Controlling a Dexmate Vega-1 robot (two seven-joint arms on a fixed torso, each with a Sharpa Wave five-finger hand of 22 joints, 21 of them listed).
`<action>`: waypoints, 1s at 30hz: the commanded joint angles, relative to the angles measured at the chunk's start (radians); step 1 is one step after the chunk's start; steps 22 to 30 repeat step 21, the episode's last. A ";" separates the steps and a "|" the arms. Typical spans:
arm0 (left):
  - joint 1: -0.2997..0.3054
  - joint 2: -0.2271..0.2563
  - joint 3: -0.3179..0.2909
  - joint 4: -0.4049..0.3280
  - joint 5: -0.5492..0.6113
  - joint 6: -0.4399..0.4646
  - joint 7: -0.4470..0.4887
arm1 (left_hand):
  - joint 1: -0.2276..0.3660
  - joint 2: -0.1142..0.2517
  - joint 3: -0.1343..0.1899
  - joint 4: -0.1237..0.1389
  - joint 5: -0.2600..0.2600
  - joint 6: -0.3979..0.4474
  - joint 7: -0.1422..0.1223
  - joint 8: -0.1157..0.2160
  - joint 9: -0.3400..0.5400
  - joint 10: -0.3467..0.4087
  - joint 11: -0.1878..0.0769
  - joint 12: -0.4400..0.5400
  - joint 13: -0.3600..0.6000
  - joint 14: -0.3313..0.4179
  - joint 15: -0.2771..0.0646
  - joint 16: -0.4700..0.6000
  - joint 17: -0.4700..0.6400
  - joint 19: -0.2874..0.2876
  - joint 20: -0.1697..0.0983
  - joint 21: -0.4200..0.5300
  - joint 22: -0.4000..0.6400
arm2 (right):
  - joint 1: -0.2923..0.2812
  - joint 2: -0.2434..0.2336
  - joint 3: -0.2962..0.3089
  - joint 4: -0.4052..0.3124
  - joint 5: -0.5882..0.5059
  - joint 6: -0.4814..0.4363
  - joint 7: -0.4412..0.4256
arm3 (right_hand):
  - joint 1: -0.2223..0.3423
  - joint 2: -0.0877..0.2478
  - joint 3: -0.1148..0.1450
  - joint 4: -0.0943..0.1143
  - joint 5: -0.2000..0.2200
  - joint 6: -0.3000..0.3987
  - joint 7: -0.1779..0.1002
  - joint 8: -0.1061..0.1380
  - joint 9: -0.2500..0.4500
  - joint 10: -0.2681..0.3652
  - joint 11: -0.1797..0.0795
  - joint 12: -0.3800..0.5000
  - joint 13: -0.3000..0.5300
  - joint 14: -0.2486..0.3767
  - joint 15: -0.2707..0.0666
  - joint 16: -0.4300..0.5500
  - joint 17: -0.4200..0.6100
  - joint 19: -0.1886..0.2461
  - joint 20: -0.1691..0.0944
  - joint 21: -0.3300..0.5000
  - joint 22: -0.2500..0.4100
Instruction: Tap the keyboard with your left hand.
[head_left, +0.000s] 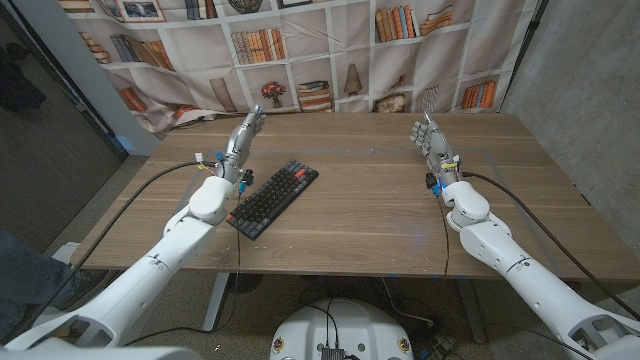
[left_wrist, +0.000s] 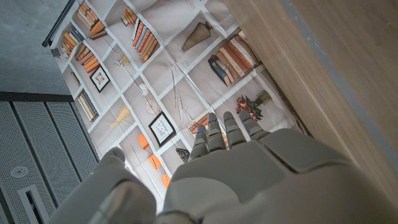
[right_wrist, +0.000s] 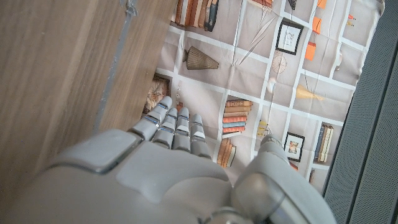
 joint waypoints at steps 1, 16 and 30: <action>-0.031 0.005 0.022 0.037 -0.006 -0.026 -0.044 | 0.004 -0.001 -0.016 -0.003 0.004 -0.024 -0.017 0.002 0.003 -0.051 -0.003 -0.009 0.005 -0.062 -0.002 -0.004 0.000 -0.124 -0.008 -0.028 0.006 | 0.027 0.006 -0.011 0.024 0.000 -0.005 0.016 | 0.001 0.002 -0.002 -0.004 -0.001 0.011 0.000 0.005 0.004 0.005 -0.001 0.000 0.005 0.007 0.006 -0.001 0.002 0.004 -0.013 -0.002 0.003; -0.049 -0.001 0.035 0.074 -0.025 -0.047 -0.080 | 0.013 0.006 -0.025 -0.008 0.004 -0.018 -0.008 0.010 0.004 -0.050 0.009 0.002 0.004 -0.051 0.009 0.011 -0.002 -0.096 -0.048 -0.034 0.007 | 0.018 0.003 -0.013 0.014 -0.006 -0.010 0.004 | 0.000 0.003 -0.002 -0.003 -0.001 0.011 -0.002 0.003 0.004 0.008 0.000 0.000 0.005 0.007 0.011 -0.001 0.003 0.004 -0.009 -0.005 0.003; -0.048 0.003 0.034 0.072 -0.027 -0.049 -0.082 | 0.021 0.010 -0.027 -0.012 0.004 -0.010 0.006 0.014 0.004 -0.046 0.012 0.006 0.004 -0.043 0.013 0.015 -0.003 -0.056 -0.069 -0.027 0.006 | 0.021 0.010 -0.016 0.017 -0.006 -0.013 0.001 | 0.000 0.003 -0.002 -0.003 0.000 0.012 -0.003 0.003 0.004 0.008 0.000 0.000 0.005 0.007 0.011 -0.002 0.003 0.004 -0.009 -0.005 0.003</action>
